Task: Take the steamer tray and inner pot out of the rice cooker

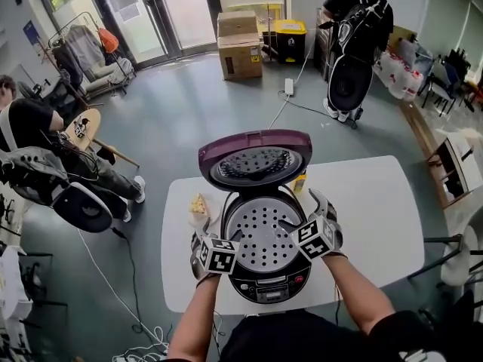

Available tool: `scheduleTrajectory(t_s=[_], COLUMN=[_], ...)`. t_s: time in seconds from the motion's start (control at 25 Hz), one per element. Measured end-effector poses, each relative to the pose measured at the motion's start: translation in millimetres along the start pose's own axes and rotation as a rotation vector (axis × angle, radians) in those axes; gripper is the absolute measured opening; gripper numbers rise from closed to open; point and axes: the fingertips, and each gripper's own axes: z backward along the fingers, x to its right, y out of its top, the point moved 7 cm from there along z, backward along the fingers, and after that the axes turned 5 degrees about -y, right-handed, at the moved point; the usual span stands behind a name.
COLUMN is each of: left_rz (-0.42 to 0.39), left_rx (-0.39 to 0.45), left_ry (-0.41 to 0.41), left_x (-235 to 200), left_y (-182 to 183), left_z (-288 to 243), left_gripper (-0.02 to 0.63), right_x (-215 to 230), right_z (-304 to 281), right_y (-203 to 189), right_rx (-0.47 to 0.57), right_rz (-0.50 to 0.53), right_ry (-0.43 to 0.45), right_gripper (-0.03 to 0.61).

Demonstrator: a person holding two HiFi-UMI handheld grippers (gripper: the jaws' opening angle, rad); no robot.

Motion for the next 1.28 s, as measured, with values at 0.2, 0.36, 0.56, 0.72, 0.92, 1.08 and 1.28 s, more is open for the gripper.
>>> scheduleTrajectory(t_s=[0.2, 0.36, 0.56, 0.72, 0.92, 1.08, 1.28], left_rz=[-0.001, -0.011, -0.037, -0.043, -0.059, -0.069, -0.074], left_rx=[-0.014, -0.024, -0.041, -0.041, -0.046, -0.043, -0.033], left_ry=[-0.008, -0.012, -0.011, -0.021, -0.021, -0.014, -0.026], left_x=[-4, -4, -5, -4, -3, 0, 3], left_y=[2, 3, 5, 6, 6, 7, 5], left_z=[-6, -15, -18, -20, -21, -20, -19], left_gripper=[0.396, 0.376, 0.360, 0.346, 0.325, 0.305, 0.277], right_x=[-5, -11, -16, -18, -17, -18, -23], right_z=[-14, -25, -33, -37, -39, -33, -34], right_y=[1, -3, -4, -9, -7, -5, -7], right_rx=[-0.046, -0.071, -0.083, -0.101, -0.095, -0.074, -0.080], right_rz=[0.045, 0.084, 0.119, 0.124, 0.133, 0.147, 0.174], right_ry=[0.038, 0.062, 0.055, 0.071, 0.061, 0.050, 0.041], right_gripper=[0.427, 0.357, 0.244, 0.238, 0.231, 0.223, 0.165])
